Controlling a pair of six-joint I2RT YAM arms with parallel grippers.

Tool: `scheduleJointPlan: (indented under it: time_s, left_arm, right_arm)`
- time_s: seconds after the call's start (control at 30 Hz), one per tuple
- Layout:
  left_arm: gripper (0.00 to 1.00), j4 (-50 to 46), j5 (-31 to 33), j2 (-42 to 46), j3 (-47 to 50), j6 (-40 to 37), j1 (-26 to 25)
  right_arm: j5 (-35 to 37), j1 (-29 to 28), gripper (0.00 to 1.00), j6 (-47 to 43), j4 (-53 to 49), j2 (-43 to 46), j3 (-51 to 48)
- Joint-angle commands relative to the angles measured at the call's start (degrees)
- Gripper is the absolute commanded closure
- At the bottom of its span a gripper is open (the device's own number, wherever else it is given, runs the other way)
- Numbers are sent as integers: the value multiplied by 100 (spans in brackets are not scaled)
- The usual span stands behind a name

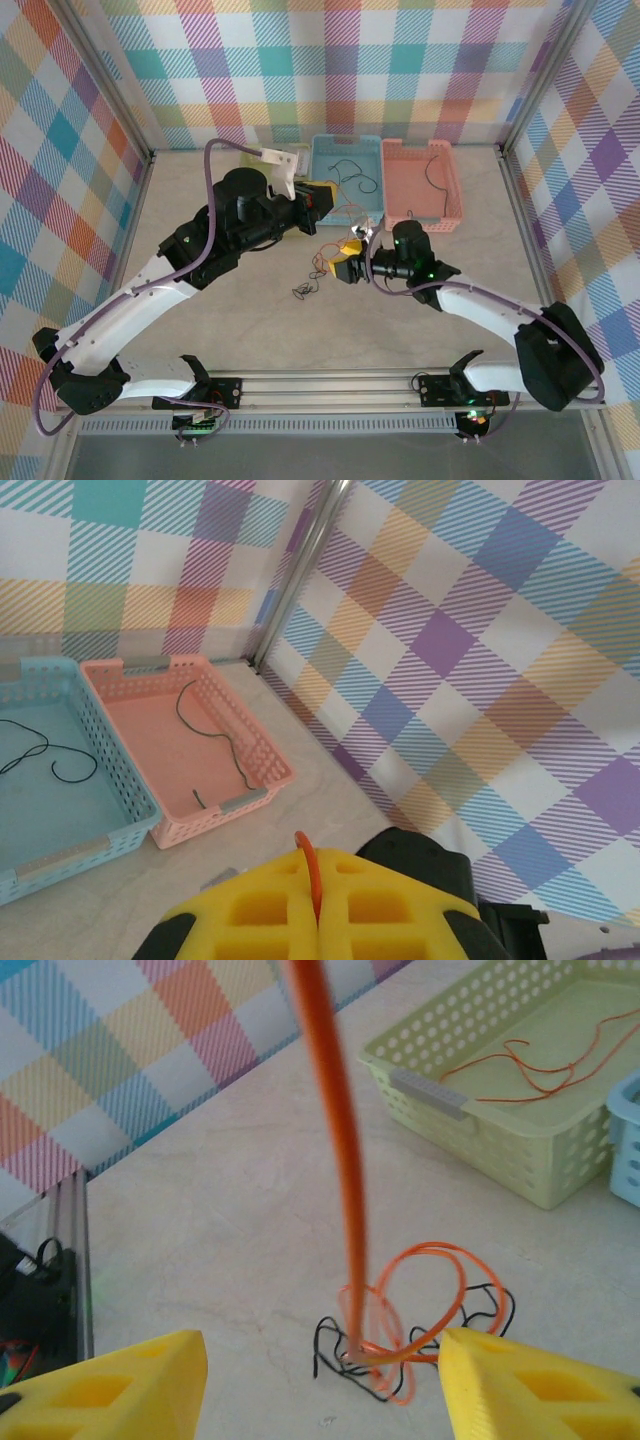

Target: Untangle the cables

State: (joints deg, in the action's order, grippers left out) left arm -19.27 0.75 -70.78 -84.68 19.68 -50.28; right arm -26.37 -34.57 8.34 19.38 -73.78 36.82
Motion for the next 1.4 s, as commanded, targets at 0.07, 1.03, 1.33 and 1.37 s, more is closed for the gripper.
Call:
scheduleJointPlan:
  time_s: [0.07,1.03,1.33,1.37]
  left_arm:
    - [100,283,1,-9,-79,-94,-19]
    - [100,230,93,-64,-110,-220,-17]
    - [100,215,167,25,-88,-300,-17]
    - [100,222,173,30,-90,-308,-17]
  right_arm:
    - [325,-19,38,490,-101,-488,343]
    - [-61,-5,51,144,-35,-529,199]
    - [-28,2,51,-76,-335,-423,141]
    - [-7,5,51,-103,-339,-389,116]
